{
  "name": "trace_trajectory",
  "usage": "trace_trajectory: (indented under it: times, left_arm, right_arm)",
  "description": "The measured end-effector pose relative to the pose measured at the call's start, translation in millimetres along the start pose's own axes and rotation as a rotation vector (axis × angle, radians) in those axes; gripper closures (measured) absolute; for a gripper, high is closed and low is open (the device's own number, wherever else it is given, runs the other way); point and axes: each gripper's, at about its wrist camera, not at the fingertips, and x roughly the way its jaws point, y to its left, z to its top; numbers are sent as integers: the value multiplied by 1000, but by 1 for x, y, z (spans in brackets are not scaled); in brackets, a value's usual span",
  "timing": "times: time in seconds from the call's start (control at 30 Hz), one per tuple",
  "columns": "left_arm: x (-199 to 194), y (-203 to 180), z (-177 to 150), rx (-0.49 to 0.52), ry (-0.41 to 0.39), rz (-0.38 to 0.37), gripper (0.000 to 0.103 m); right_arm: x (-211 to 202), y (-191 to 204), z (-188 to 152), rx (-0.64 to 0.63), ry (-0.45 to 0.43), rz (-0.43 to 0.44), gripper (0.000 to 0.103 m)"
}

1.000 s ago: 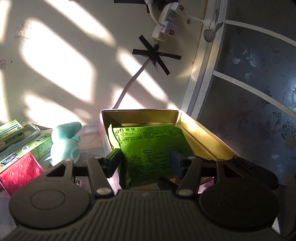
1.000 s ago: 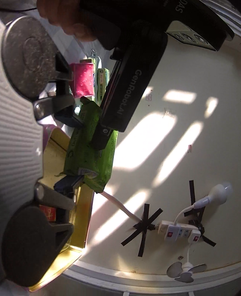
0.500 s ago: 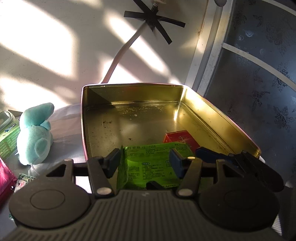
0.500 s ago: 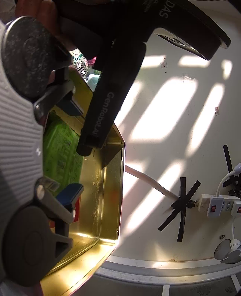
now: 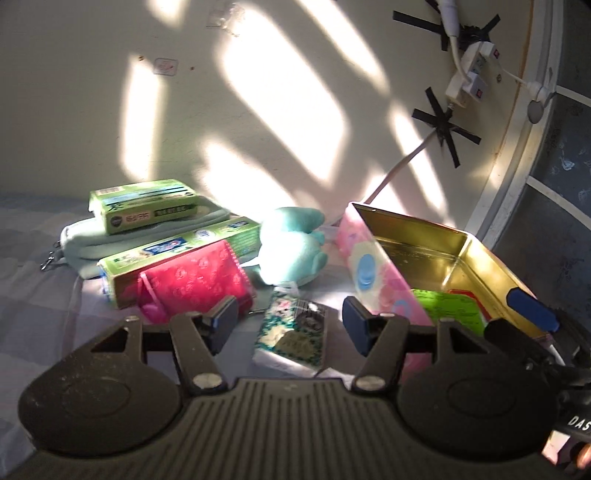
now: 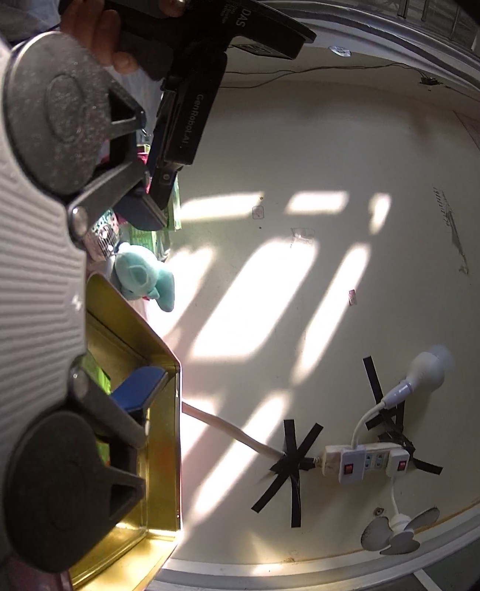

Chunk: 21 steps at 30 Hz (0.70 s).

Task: Organize objects

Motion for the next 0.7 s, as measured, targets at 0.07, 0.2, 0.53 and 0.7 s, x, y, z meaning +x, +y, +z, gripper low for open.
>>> trace_trajectory:
  times: [0.07,0.2,0.53,0.7]
  left_arm:
    - [-1,29,-10,-5,16,131,38]
    - [0,71,-22,-23,23,273,38]
    - [-9,94,-27,-137,-12,151,38]
    - [-11,110,-28,-233,-15,92,38]
  right_arm:
    - [17,15,-1,-11,56,74,31]
    - [61,56,-4,-80,176,162,44]
    - [216,58,20,225,405,172,44]
    - [267,48,5,332,545,199,43]
